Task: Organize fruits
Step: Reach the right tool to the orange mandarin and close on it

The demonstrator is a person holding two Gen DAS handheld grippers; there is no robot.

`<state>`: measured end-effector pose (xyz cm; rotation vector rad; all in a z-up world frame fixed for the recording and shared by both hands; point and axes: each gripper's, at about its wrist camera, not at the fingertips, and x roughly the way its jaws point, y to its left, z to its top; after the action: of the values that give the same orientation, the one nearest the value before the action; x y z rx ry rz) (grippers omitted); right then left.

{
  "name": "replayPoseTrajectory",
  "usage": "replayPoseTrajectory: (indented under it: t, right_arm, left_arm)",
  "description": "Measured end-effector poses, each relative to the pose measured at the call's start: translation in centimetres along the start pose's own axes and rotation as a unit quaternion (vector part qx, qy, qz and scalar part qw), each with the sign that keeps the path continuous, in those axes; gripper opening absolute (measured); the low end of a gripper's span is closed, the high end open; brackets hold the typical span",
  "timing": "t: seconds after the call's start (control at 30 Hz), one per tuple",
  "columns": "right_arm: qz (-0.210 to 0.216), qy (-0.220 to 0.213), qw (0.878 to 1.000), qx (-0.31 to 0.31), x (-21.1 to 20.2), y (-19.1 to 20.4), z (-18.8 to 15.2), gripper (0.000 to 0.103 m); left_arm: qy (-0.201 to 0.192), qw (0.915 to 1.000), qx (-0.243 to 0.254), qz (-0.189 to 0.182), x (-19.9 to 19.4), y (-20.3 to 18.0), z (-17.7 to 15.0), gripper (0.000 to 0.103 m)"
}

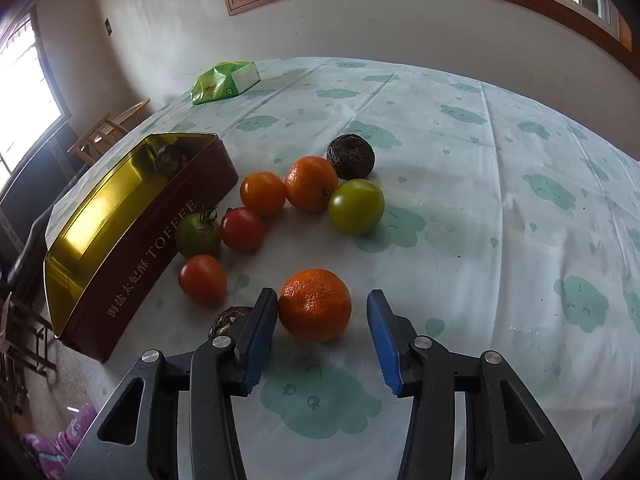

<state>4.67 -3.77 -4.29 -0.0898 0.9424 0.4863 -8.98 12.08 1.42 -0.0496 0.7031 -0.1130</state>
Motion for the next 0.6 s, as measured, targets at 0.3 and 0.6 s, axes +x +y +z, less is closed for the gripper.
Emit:
replayPoseTrajectory:
  t: [0.3,0.6]
  right_arm:
    - [-0.012,0.016,1.0,-0.024,0.8,0.3,0.6,0.038]
    - [0.046,-0.04,0.997,-0.055,-4.4,4.8,4.3,0.038]
  left_arm:
    - [0.006,0.9998,-0.006,-0.016,-0.2,0.0,-0.3,0.102]
    - [-0.008,0.9986,-0.017,0.05,-0.6,1.5,0.0,0.102]
